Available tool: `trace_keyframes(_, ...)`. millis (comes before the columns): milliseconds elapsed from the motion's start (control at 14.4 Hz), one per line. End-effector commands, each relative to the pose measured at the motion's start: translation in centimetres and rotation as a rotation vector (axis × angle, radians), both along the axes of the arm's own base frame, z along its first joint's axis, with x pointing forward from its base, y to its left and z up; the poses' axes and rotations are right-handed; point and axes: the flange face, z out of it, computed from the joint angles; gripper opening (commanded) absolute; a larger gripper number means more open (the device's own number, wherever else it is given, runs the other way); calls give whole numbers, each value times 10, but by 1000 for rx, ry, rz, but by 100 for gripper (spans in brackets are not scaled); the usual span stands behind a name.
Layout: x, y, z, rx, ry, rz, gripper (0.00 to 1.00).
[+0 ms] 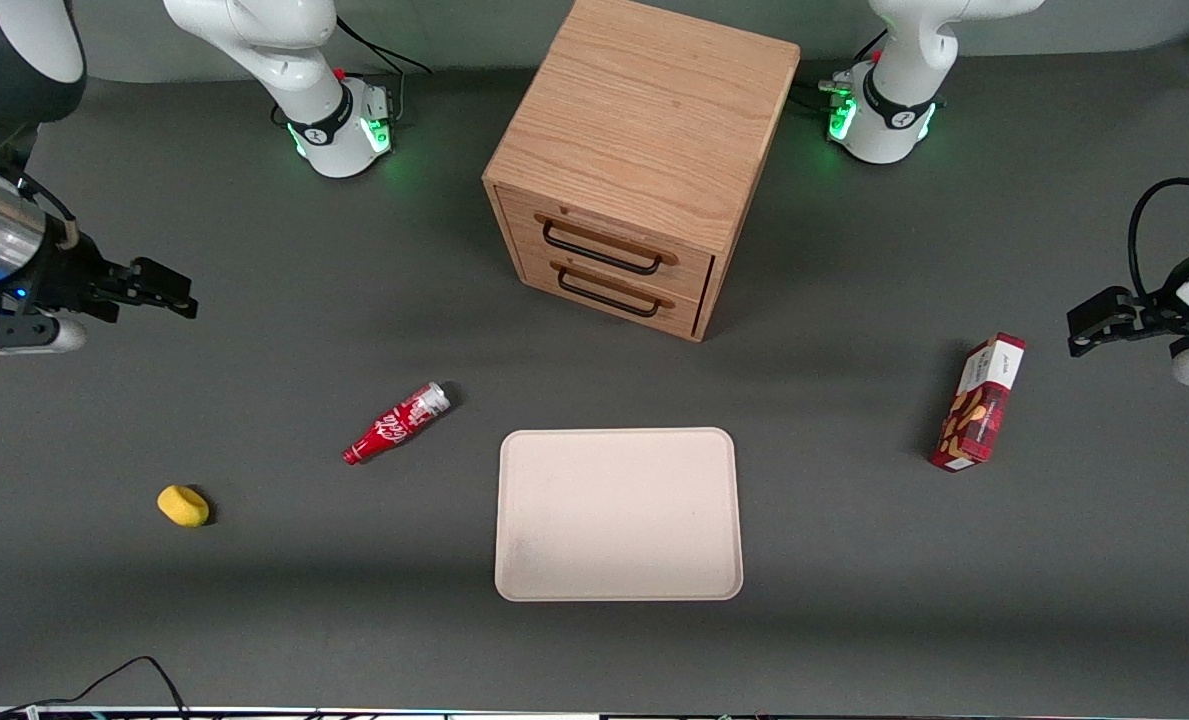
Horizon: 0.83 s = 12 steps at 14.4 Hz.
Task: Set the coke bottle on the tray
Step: 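Move the right gripper down over the red Coca-Cola bottle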
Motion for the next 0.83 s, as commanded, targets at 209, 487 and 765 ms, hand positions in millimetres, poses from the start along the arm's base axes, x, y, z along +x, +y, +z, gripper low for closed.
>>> trace_keyframes(209, 44, 88, -78, 15, 31, -444, 100)
trace_keyframes(487, 49, 132, -170, -42, 90, -722, 100)
trace_keyframes(765, 42, 141, -263, -109, 122, -899, 100)
